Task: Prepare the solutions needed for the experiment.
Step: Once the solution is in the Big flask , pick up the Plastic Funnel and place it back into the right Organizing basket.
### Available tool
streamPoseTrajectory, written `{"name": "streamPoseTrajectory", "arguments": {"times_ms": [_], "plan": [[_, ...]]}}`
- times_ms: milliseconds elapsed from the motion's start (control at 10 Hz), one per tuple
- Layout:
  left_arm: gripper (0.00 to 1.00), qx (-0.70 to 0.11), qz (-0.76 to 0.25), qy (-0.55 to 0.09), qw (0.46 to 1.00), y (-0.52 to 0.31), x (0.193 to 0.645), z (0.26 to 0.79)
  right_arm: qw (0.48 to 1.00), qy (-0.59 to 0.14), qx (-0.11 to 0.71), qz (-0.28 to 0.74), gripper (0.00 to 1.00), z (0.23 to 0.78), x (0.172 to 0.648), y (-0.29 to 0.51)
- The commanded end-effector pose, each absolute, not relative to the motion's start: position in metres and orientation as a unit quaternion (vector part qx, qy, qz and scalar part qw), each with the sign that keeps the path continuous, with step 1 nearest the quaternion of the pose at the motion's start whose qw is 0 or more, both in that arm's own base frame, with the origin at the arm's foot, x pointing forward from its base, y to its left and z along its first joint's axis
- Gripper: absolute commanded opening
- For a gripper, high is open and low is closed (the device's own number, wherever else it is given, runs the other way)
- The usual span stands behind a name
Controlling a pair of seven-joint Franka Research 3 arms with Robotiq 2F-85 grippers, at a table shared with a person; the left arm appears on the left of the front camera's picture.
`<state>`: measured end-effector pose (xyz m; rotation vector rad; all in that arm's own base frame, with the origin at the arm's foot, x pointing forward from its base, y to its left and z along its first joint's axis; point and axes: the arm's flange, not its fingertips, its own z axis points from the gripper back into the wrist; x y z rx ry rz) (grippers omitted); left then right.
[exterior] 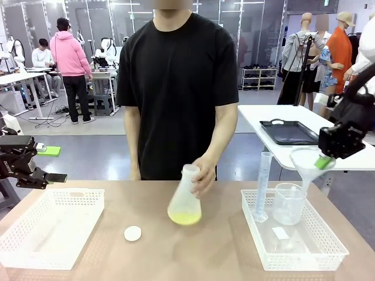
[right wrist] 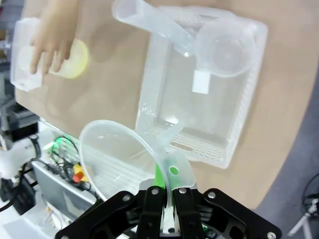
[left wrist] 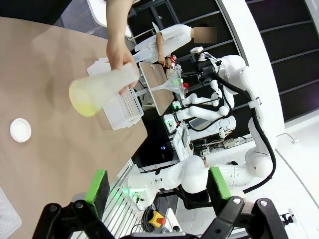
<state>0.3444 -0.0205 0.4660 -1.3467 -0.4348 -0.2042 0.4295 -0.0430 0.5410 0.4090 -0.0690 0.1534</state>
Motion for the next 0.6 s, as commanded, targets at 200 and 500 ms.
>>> {"name": "streamPoseTrajectory", "arguments": {"times_ms": [200,500], "plan": [[1.0,-0.624,-0.097,-0.202,0.748,-0.021,0.346,0.469,0.982,0.017,0.186,0.003,0.03,0.467,0.433,-0.041],[1.0,-0.624,-0.097,-0.202,0.748,-0.021,0.346,0.469,0.983,0.013,0.182,-0.023,0.03,0.442,0.433,-0.03]]}}
